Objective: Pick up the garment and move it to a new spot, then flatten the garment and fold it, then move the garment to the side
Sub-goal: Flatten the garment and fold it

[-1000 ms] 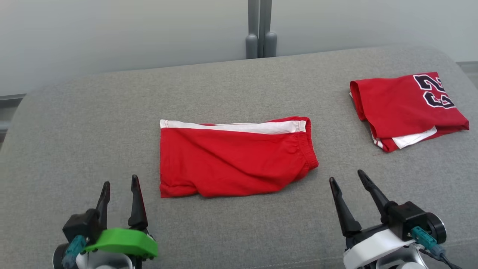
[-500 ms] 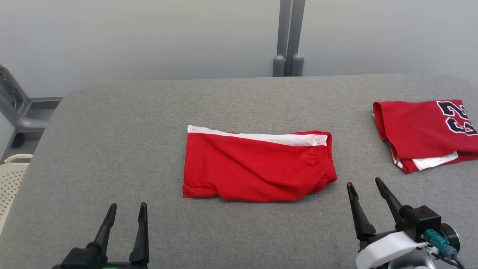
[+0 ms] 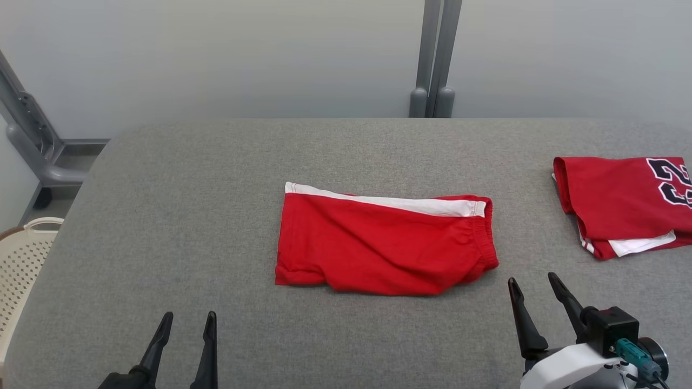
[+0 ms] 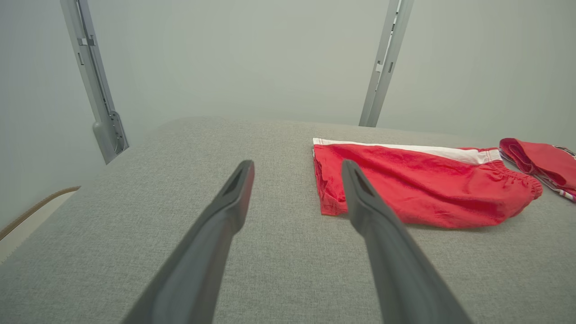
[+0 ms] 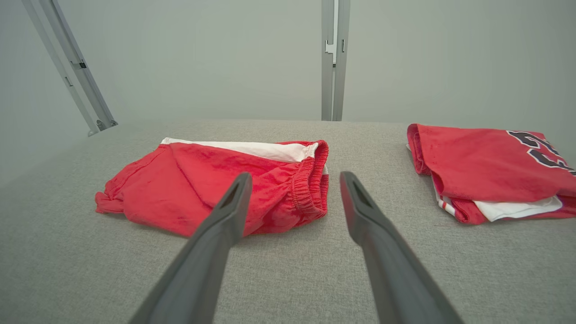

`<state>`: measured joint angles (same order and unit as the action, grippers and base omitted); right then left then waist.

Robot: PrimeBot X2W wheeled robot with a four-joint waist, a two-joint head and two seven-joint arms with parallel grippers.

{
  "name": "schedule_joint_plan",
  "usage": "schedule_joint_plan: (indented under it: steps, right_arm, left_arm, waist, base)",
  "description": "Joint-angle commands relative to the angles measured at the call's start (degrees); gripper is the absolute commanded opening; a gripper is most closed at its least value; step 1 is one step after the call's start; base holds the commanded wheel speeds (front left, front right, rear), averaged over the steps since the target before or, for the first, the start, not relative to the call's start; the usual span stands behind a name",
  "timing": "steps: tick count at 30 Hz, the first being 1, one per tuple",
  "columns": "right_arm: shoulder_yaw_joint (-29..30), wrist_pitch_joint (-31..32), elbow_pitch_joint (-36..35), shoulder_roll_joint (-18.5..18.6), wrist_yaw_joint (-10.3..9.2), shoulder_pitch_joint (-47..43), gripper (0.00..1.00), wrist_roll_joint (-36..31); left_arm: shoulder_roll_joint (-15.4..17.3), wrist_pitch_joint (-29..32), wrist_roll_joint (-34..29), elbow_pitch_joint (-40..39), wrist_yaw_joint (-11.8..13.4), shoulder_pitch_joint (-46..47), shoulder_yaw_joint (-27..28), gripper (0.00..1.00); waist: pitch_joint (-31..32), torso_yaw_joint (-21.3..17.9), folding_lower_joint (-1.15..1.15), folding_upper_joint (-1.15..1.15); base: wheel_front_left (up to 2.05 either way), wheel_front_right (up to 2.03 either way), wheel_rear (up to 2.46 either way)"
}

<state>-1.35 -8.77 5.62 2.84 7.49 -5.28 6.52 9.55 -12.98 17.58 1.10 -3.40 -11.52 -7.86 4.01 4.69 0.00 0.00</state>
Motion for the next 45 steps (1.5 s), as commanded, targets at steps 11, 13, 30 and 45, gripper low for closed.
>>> schedule_joint_plan:
  steps: [11,13,30,45]
  right_arm:
    - [-1.1,-1.19,1.69,0.15,0.0,1.06,1.0,0.87]
    - [-0.8,-0.76,1.6,0.15,0.0,1.44,1.0,1.24]
    - [5.24,32.67,3.87,0.16,0.0,12.95,1.0,-0.05]
    - [16.35,43.92,20.82,0.16,0.0,33.06,1.0,-2.76]
  left_arm:
    - [0.66,-0.47,-0.94,0.53,1.22,-0.04,-0.48,1.0]
    - [0.6,-0.47,-0.86,0.61,1.27,0.14,-0.63,1.0]
    - [0.48,-0.46,-1.01,3.03,0.52,1.93,-2.89,1.0]
    - [-0.66,-1.35,-0.53,5.81,-0.57,4.78,-5.1,1.0]
  waist:
    - [-0.14,-0.24,0.0,0.0]
    - [-0.13,-0.29,0.0,0.0]
    - [-0.73,-0.16,0.0,0.0]
    - [-4.26,3.22,0.0,0.0]
  base:
    - [0.0,0.0,0.0]
    - [0.0,0.0,0.0]
    - [0.0,0.0,0.0]
    - [0.0,0.0,0.0]
